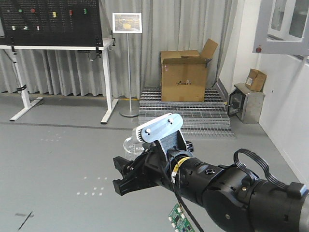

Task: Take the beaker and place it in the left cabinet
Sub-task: 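Hold the beaker in the right gripper while the base drives to the cabinet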

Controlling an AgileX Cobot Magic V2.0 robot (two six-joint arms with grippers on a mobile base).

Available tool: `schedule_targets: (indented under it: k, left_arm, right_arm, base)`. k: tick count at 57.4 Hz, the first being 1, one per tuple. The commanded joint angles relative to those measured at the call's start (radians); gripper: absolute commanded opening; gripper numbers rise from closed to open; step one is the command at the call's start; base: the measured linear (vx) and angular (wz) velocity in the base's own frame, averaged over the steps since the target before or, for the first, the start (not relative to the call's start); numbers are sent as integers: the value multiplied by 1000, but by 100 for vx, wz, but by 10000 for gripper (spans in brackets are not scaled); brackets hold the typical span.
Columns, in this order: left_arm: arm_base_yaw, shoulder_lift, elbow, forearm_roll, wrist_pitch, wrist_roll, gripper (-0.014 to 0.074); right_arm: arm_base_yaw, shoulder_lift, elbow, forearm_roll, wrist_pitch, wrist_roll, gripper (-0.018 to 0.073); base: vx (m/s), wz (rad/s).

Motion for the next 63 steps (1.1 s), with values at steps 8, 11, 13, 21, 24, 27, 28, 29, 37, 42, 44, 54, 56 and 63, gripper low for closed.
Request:
schedule_targets:
  k: [8, 11, 13, 21, 24, 27, 28, 29, 37, 42, 44, 54, 56, 63]
  left_arm:
    - [-1, -19, 16, -3, -75, -3, 1]
    - [-1, -19, 16, -3, -75, -3, 1]
    - [-1, -19, 16, -3, -75, -3, 1]
    - [-1, -19, 16, -3, -75, -3, 1]
    - [-1, -19, 16, -3, -75, -3, 1]
    - [-1, -19, 16, -3, -75, -3, 1]
    - [-1, -19, 16, -3, -75, -3, 1]
    - [-1, -19, 16, -3, -75, -3, 1]
    - [-1, -19, 16, -3, -75, -3, 1]
    - [-1, -19, 16, -3, -75, -3, 1]
    - [-1, -19, 16, -3, -75, -3, 1]
    - [-1, -19, 16, -3, -75, -3, 1]
    - [-1, -19, 16, -3, -75, -3, 1]
    - [-1, -19, 16, -3, -75, -3, 1]
  right_arm:
    - [-1, -46, -34, 2, -85, -4, -9]
    - [-1, -46, -34, 2, -84, -4, -9]
    - [-1, -46, -34, 2, -84, -4, -9]
    - [-1, -46, -34, 2, -84, -4, -9]
    - [-1, -46, -34, 2, -84, -4, -9]
    - [-1, -46, -34, 2, -84, -4, -9]
    - [-1, -46, -34, 2, -84, -4, -9]
    - [-1, -46, -34, 2, -84, -4, -9]
    - [-1, -46, -34, 2, -84, -4, -9]
    - [-1, -46, -34, 2, -84, -4, -9]
    - [-1, -46, -34, 2, -84, -4, -9]
    - [-1, -46, -34, 2, -85, -4, -9]
    - [-1, -46, -34, 2, -85, -4, -9]
    - [-1, -46, -34, 2, -84, -4, -9]
  base:
    - [77, -6]
    - [76, -4]
    - [76, -3]
    - [76, -3]
    - [75, -2]
    - [76, -2]
    - [76, -2]
    - [76, -1]
    - [75, -1]
    - [73, 0]
    - [72, 0]
    - [71, -2]
    - [68, -5]
    - [68, -8]
